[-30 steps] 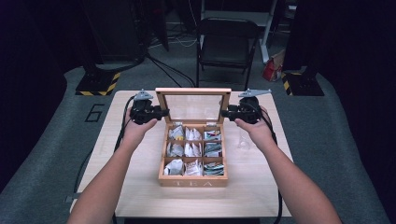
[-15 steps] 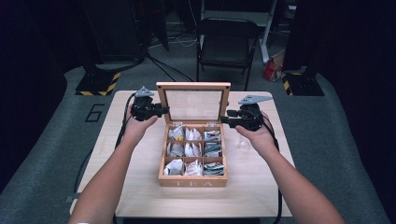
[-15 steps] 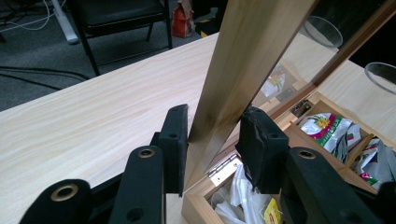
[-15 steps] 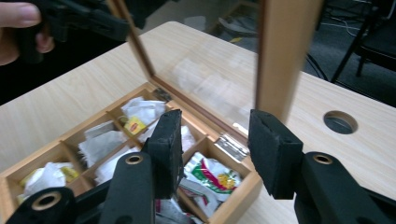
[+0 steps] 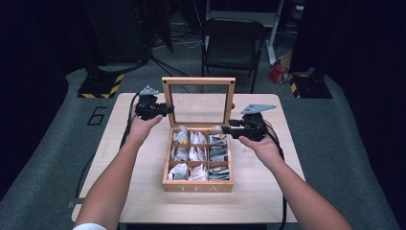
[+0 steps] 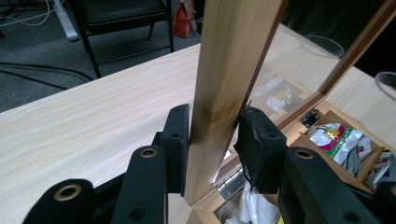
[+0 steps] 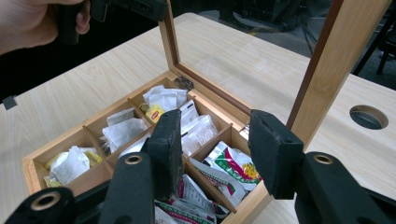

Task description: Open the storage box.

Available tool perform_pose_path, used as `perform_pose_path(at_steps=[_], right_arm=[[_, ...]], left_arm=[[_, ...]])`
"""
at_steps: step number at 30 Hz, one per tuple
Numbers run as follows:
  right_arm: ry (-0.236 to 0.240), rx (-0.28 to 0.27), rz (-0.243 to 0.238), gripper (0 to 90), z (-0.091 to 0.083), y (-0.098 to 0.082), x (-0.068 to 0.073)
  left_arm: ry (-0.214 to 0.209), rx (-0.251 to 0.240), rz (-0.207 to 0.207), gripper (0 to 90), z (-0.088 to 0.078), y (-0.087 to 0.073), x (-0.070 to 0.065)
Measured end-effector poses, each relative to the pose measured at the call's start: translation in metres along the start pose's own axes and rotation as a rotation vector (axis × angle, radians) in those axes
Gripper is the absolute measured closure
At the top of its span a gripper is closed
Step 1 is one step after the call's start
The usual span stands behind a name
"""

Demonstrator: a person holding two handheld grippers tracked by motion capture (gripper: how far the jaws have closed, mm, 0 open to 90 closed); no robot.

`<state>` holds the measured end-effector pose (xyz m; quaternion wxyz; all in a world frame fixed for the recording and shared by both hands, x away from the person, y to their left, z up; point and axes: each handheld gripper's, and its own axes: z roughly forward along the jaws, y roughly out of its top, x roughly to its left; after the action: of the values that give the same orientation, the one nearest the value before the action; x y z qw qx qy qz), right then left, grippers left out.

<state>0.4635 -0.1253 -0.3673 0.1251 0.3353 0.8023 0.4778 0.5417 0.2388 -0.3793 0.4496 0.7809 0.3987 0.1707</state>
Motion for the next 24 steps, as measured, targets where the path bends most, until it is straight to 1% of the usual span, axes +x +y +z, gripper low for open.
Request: perform_pose_path(at_steps=[1, 4, 6, 12, 13, 16, 17, 18, 19, 20, 22, 24], right_arm=[[-0.001, 0.000, 0.006, 54.2, 0.000, -0.001, 0.000], [0.003, -0.001, 0.004, 54.2, -0.001, -0.003, 0.001], [0.000, 0.002, -0.006, 54.2, -0.001, -0.004, 0.002], [0.016, 0.004, -0.005, 54.2, -0.001, -0.004, 0.007], [0.017, 0.002, -0.012, 54.2, 0.000, -0.004, 0.007], [0.021, 0.004, -0.014, 54.2, 0.001, -0.004, 0.008], [0.022, 0.004, -0.012, 54.2, 0.001, -0.004, 0.008], [0.023, 0.006, -0.008, 54.2, 0.001, -0.004, 0.009], [0.024, 0.003, -0.017, 54.2, 0.002, -0.004, 0.009], [0.024, 0.006, -0.017, 54.2, 0.002, -0.004, 0.009], [0.026, 0.007, -0.010, 54.2, 0.002, -0.005, 0.010], [0.028, 0.009, -0.016, 54.2, 0.003, -0.005, 0.010]], left_arm=[[0.003, 0.000, -0.005, 65.1, 0.001, 0.001, 0.000], [0.002, 0.000, -0.013, 65.4, 0.004, 0.002, 0.002], [0.011, 0.011, -0.006, 65.5, 0.006, 0.003, 0.003], [0.011, 0.000, -0.033, 65.3, 0.009, 0.003, 0.005], [0.010, -0.008, -0.041, 65.1, 0.011, 0.003, 0.005], [0.015, 0.002, -0.036, 64.9, 0.012, 0.004, 0.006], [0.014, 0.000, -0.044, 64.9, 0.013, 0.004, 0.006], [0.014, 0.009, -0.040, 64.9, 0.013, 0.005, 0.007], [0.016, 0.004, -0.045, 64.9, 0.014, 0.005, 0.008], [0.020, 0.012, -0.042, 64.7, 0.015, 0.006, 0.008], [0.022, 0.010, -0.047, 64.5, 0.016, 0.006, 0.008], [0.022, 0.011, -0.055, 64.5, 0.017, 0.006, 0.009]])
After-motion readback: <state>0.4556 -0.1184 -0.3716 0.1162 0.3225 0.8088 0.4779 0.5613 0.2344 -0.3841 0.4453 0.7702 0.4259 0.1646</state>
